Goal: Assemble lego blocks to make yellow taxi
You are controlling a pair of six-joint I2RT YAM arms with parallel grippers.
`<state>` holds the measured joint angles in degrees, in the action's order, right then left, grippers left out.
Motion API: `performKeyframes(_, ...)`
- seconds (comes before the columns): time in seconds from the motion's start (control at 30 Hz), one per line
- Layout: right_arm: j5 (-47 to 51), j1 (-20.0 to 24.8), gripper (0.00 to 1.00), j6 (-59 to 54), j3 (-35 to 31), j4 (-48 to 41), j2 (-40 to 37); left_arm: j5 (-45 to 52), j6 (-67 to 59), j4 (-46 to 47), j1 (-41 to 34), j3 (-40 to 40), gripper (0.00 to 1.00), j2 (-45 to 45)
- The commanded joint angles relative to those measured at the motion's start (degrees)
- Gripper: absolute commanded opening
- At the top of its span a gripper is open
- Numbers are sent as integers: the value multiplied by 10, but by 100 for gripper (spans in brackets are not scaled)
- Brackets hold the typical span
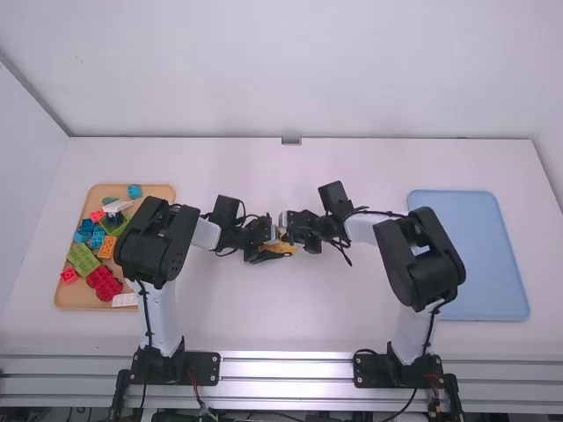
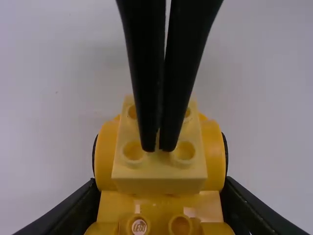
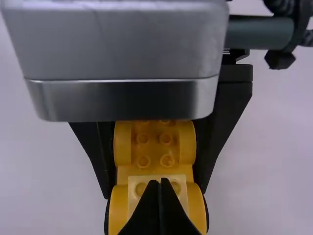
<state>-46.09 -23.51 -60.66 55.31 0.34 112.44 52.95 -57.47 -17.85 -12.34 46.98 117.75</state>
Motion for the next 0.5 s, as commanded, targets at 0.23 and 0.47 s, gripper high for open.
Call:
performKeyframes(0.23,72,-16,0,-2,0,-26,24,-1,0,4,-4,-5,60,11)
performKeyframes(0.47,66,-13,0,-32,0,-53,27,-1,0,2,-4,-5,60,11)
